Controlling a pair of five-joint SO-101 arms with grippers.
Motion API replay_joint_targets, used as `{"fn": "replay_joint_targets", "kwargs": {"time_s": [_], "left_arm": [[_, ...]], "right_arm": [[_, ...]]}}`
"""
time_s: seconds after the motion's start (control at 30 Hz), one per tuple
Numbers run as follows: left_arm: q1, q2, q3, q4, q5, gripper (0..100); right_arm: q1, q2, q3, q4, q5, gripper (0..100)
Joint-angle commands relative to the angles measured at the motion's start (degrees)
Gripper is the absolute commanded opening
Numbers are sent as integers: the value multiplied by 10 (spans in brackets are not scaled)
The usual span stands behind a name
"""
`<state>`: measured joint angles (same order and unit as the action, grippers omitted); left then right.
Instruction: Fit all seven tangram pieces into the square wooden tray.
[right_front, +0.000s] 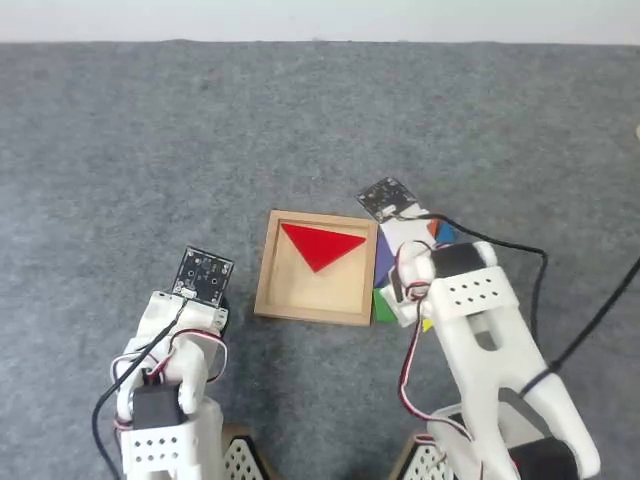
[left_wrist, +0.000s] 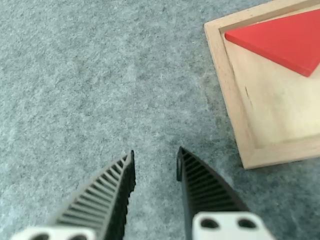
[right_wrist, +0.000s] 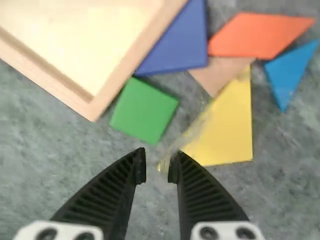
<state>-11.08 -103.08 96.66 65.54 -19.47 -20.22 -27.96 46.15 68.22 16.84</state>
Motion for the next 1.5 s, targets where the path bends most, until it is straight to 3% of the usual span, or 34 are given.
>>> {"fn": "replay_joint_targets", "kwargs": {"time_s": [0.0, 0.13, 0.23, 0.37, 0.67, 1.03, 1.27, 1.47], "left_arm": [[-2, -7, -2, -4, -4, 134], [-2, -7, -2, -4, -4, 134], [-2, -7, -2, -4, -4, 134], [-1, -7, -2, -4, -4, 134], [-3, -6, -2, -1, -5, 134], [-3, -6, -2, -1, -5, 134], [-3, -6, -2, -1, -5, 134], [-3, -6, -2, -1, -5, 134]], "right_arm": [[7, -26, -49, 16, -11, 79], [80, -26, -69, 83, 17, 86], [122, -26, -70, 91, -15, 152], [123, -20, -70, 79, -36, 258], [99, -7, -56, 22, -68, 234], [81, 174, -54, -91, -126, 236], [104, 182, -49, -96, -128, 357], [106, 182, -20, -116, -127, 329]]}}
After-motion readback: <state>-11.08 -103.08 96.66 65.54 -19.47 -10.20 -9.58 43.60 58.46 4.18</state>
